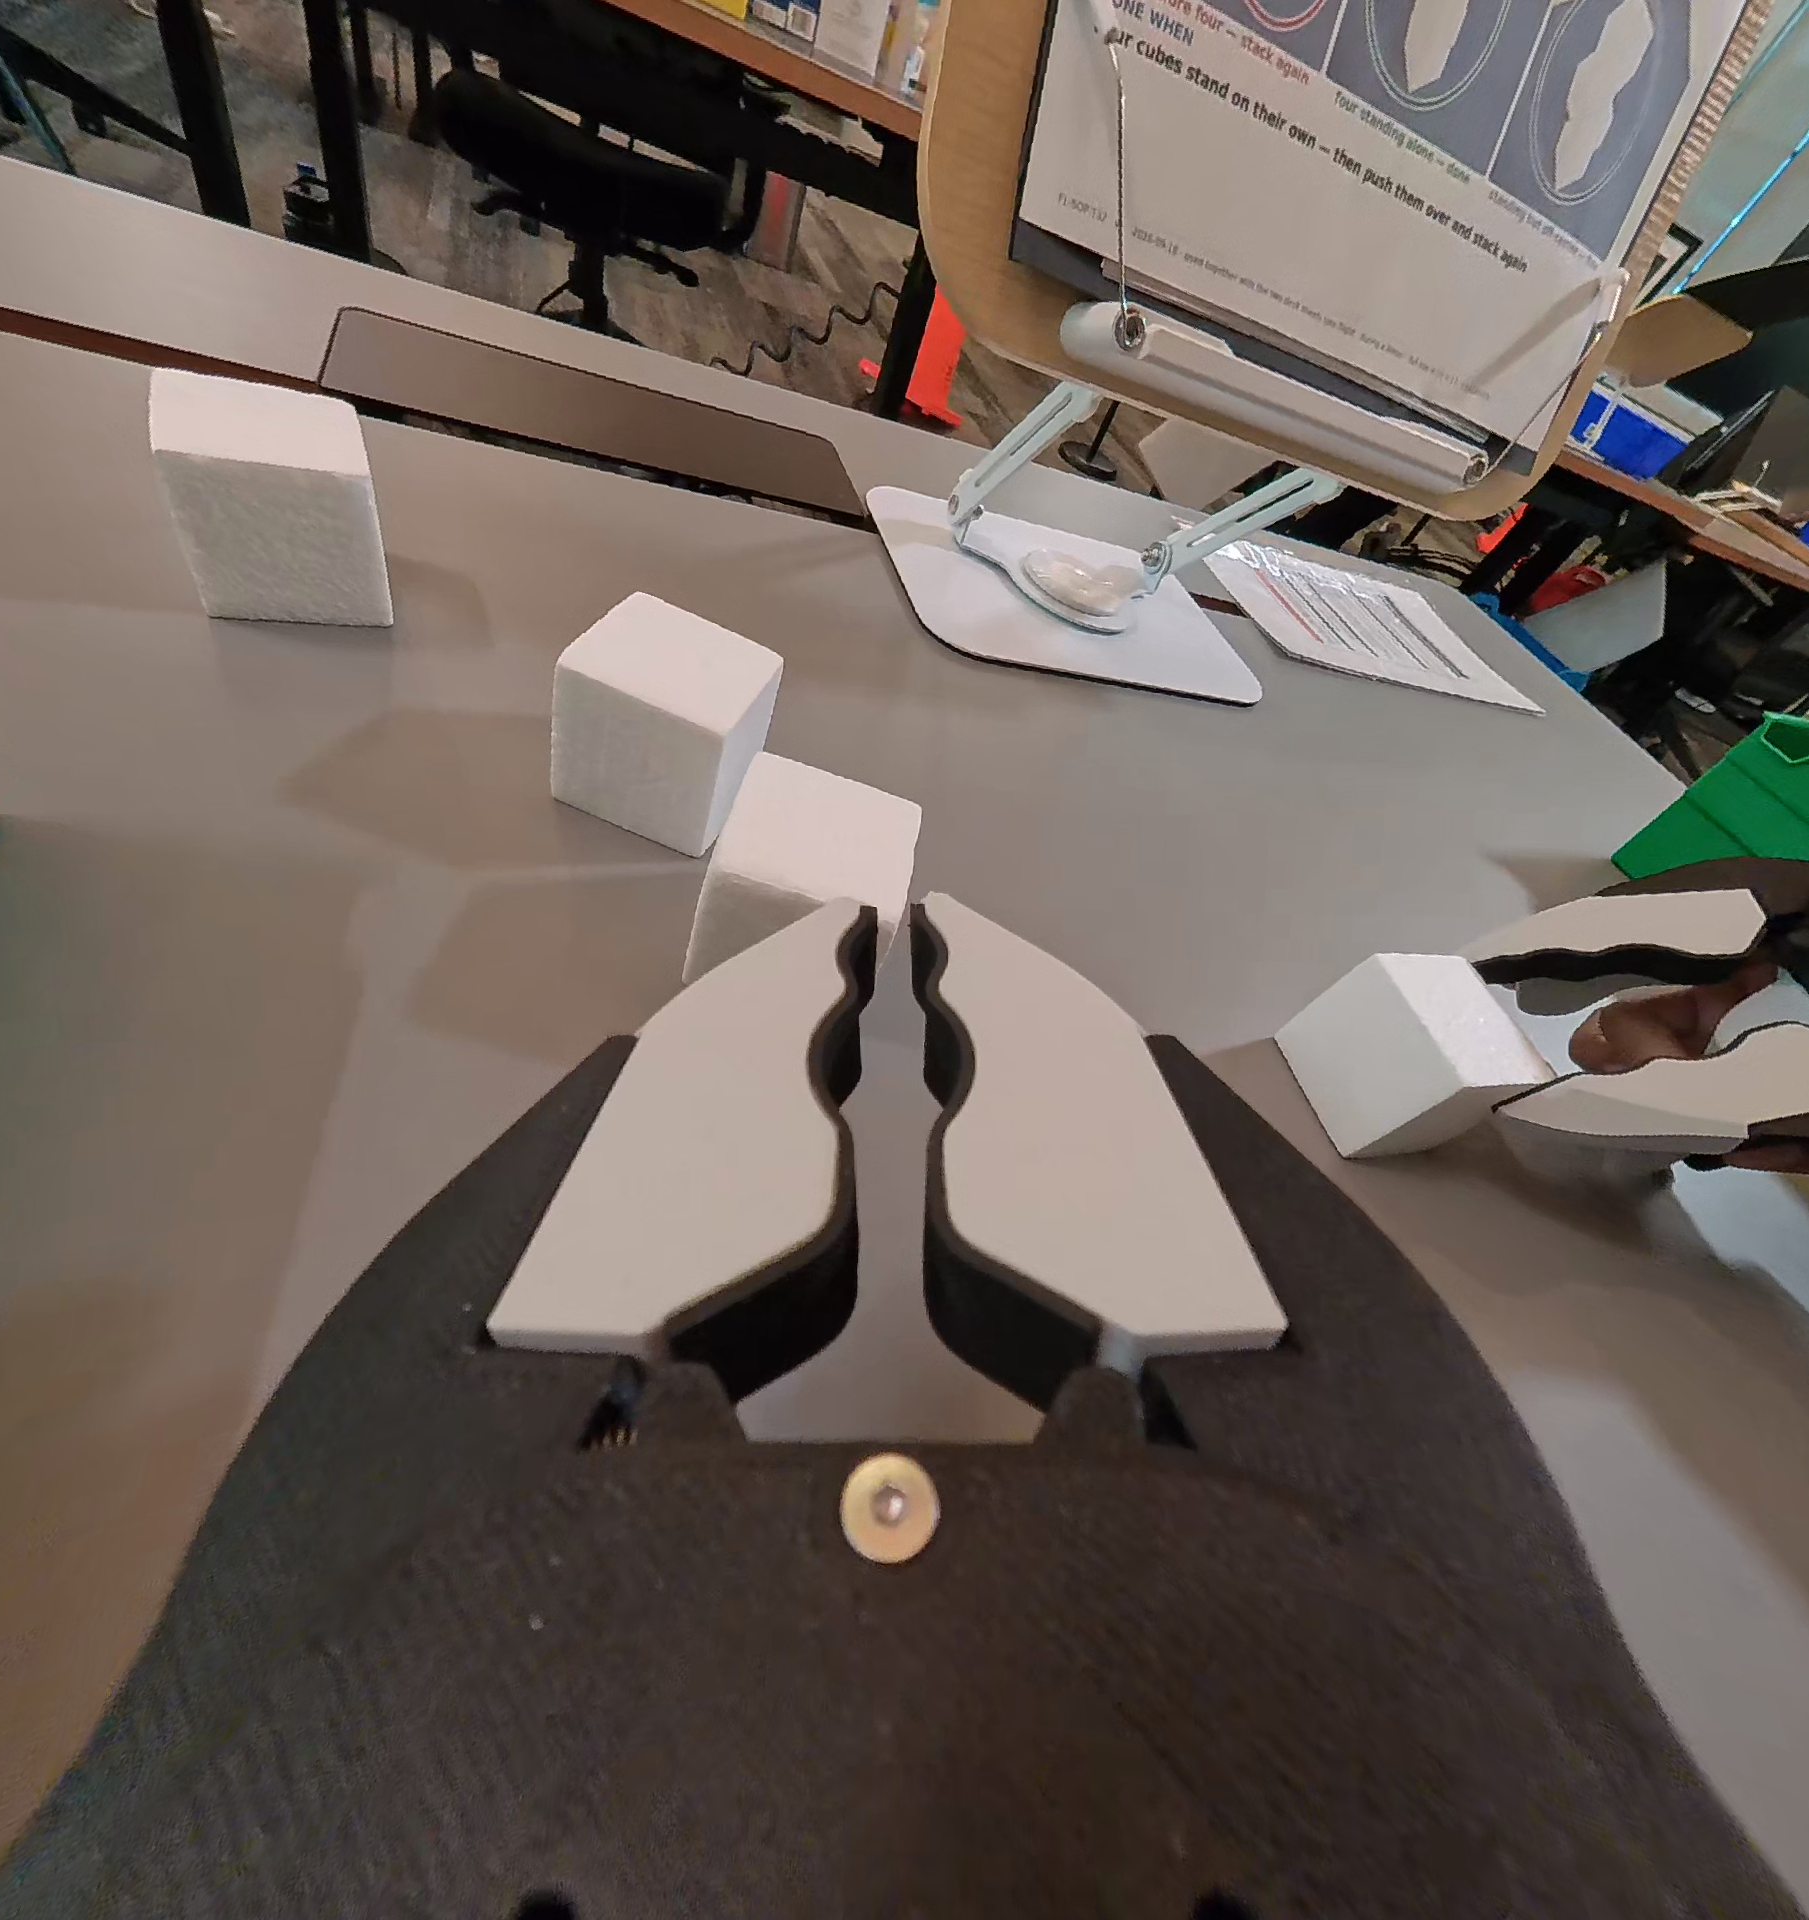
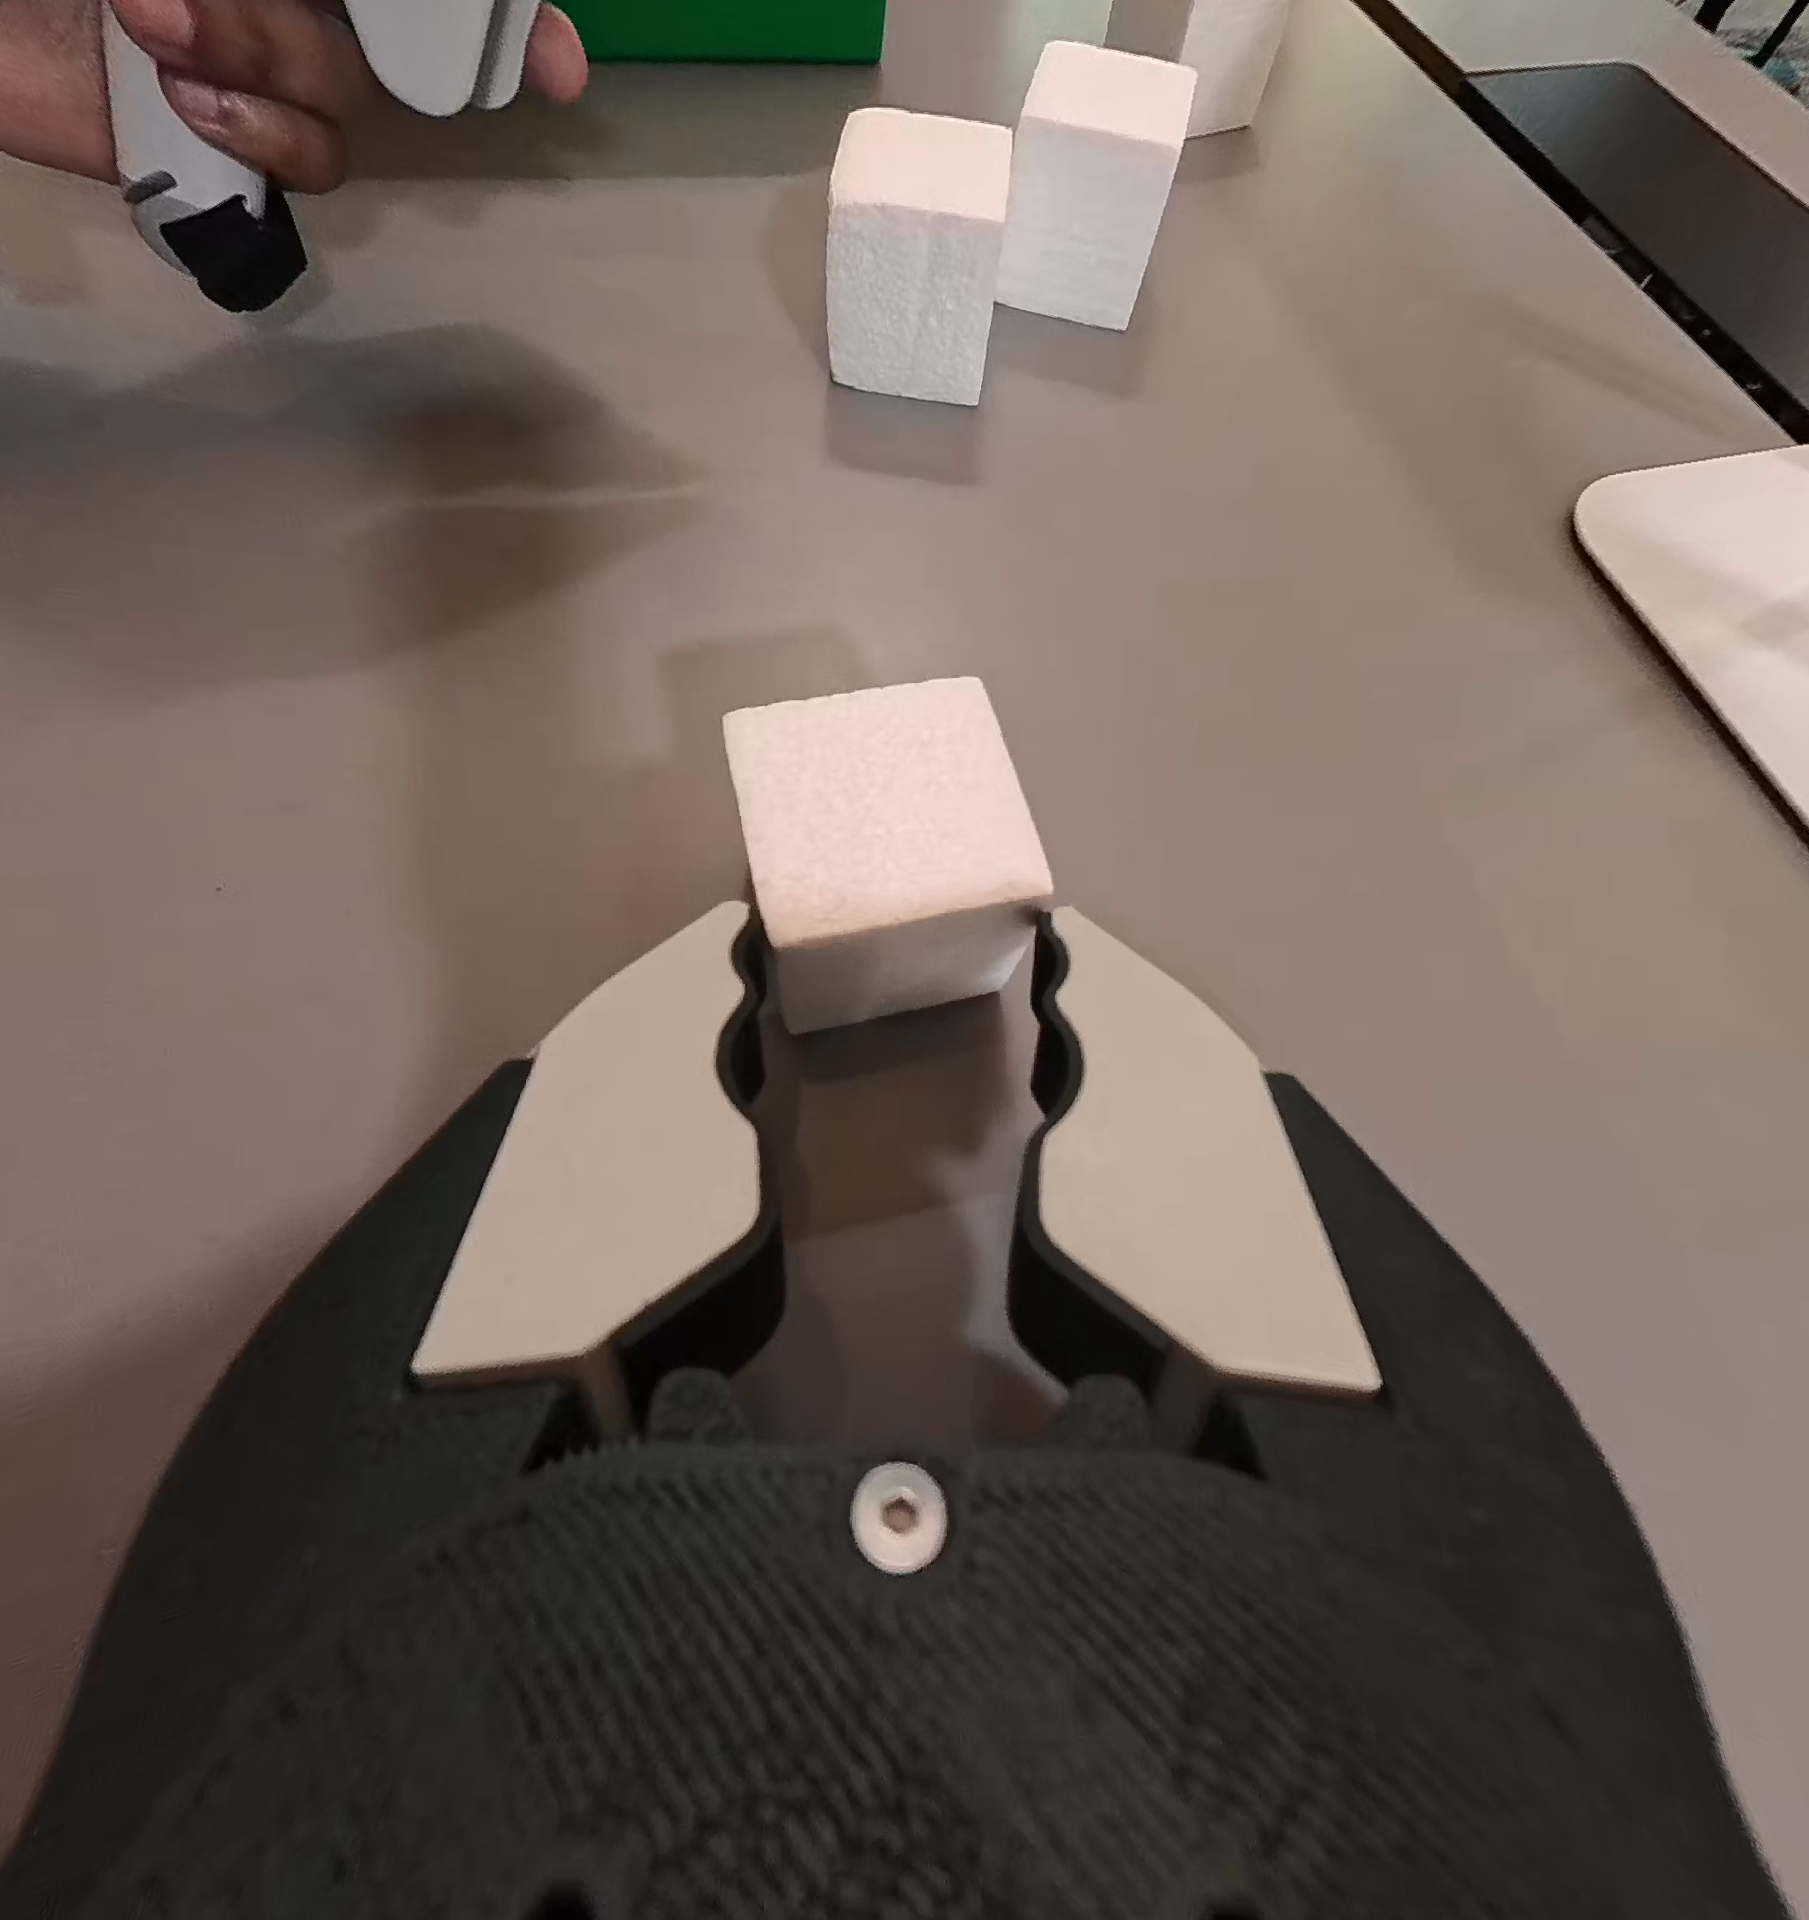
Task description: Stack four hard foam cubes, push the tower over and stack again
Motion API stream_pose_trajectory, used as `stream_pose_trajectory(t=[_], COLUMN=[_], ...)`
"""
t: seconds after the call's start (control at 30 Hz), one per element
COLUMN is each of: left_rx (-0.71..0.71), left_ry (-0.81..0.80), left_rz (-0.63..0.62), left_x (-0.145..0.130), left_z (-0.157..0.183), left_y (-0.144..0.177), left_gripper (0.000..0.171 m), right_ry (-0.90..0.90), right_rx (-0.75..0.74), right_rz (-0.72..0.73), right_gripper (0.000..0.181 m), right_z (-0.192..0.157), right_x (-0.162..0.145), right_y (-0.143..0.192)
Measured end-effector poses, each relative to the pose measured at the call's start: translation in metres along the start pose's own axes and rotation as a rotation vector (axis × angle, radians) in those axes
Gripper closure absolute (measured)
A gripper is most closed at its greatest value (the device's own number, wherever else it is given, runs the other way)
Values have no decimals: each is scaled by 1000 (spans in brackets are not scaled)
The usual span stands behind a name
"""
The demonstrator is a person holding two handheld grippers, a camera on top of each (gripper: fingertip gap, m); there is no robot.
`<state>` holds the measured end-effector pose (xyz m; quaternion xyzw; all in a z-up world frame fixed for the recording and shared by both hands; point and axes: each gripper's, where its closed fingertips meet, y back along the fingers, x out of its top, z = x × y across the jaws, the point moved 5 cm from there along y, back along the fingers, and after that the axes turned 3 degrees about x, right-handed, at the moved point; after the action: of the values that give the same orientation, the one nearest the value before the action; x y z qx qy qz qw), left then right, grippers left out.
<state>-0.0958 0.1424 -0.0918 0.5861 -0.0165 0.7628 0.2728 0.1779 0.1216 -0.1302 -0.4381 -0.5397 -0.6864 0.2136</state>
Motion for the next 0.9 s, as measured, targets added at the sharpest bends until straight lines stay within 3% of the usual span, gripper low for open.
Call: stream_pose_trajectory(t=[0.9], left_rx=[-10], left_ry=[10], left_rz=[-21], left_x=[-2], left_z=[0], left_y=[0], left_gripper=[165], right_ry=[1], right_rx=[-23], right_rz=[-9], right_gripper=[128], right_z=[0], right_x=[-4], right_y=[0])
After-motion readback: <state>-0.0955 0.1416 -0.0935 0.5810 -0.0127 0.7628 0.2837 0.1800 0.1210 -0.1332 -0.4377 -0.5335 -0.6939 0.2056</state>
